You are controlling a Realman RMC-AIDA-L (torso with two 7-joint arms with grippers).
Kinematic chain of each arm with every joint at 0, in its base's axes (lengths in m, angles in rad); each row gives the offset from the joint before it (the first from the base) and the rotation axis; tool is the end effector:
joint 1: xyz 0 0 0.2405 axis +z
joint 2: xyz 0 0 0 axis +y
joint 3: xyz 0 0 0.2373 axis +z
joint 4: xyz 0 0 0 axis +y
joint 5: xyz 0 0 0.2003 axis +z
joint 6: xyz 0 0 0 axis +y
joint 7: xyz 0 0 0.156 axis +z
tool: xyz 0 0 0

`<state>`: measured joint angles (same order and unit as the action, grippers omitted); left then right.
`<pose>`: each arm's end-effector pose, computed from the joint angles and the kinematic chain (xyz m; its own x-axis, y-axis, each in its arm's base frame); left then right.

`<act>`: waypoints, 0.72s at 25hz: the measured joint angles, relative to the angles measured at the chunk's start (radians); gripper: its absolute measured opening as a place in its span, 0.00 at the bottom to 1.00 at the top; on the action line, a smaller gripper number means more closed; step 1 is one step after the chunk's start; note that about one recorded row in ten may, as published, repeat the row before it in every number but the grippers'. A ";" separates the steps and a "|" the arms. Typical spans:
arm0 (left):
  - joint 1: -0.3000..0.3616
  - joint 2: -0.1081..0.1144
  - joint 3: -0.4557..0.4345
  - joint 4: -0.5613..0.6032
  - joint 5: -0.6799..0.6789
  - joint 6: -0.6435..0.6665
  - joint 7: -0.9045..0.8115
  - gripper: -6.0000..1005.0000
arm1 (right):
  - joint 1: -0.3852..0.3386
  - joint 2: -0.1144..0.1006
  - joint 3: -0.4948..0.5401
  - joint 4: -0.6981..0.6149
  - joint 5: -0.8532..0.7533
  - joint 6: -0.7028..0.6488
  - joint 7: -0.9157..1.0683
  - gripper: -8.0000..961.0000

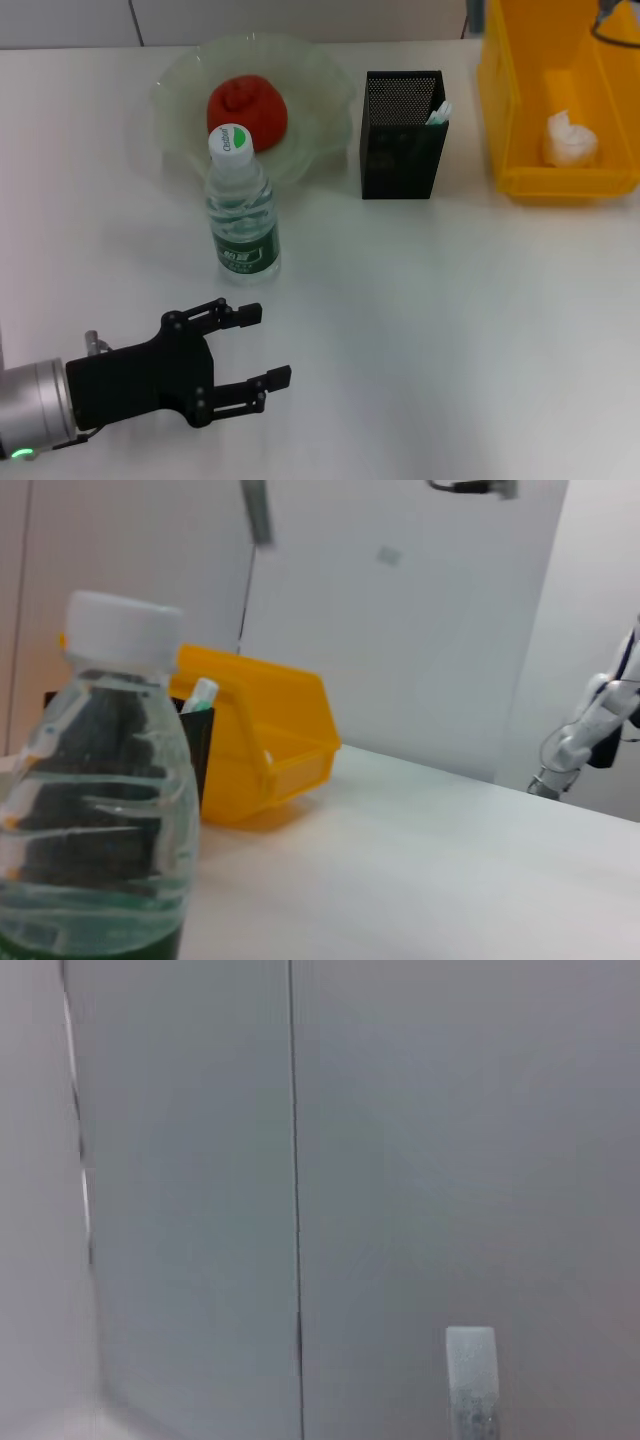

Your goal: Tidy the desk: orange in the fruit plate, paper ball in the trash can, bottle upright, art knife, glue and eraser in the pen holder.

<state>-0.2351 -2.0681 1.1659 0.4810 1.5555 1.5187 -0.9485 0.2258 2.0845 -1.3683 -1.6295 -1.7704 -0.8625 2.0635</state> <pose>-0.2760 0.2223 -0.0520 0.7860 0.2456 0.5674 0.3832 -0.9137 -0.1354 0.1094 0.3533 0.0750 0.7735 -0.1020 -0.6255 -0.5156 -0.6752 -0.5275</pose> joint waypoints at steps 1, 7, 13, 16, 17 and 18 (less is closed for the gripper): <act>-0.004 0.000 0.002 0.000 0.000 0.000 -0.001 0.80 | -0.005 0.000 -0.007 0.068 0.139 0.034 -0.146 0.15; -0.023 -0.002 0.025 -0.001 -0.001 0.003 -0.009 0.80 | 0.083 -0.002 0.000 0.557 0.720 -0.055 -0.843 0.15; -0.039 -0.004 0.029 -0.001 -0.003 0.015 -0.009 0.80 | 0.201 -0.003 0.027 0.920 0.863 -0.151 -1.054 0.15; -0.046 -0.004 0.029 -0.001 -0.003 0.021 -0.010 0.80 | 0.242 -0.003 0.037 1.014 0.866 -0.155 -1.090 0.15; -0.048 -0.004 0.029 -0.001 -0.003 0.025 -0.010 0.80 | 0.259 -0.003 0.045 1.058 0.867 -0.163 -1.109 0.15; -0.050 -0.004 0.029 -0.001 -0.003 0.028 -0.010 0.80 | 0.273 -0.003 0.054 1.097 0.868 -0.173 -1.127 0.15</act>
<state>-0.2852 -2.0724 1.1950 0.4801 1.5527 1.5467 -0.9587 0.4984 2.0814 -1.3143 -0.5327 -0.9026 -1.0353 0.9362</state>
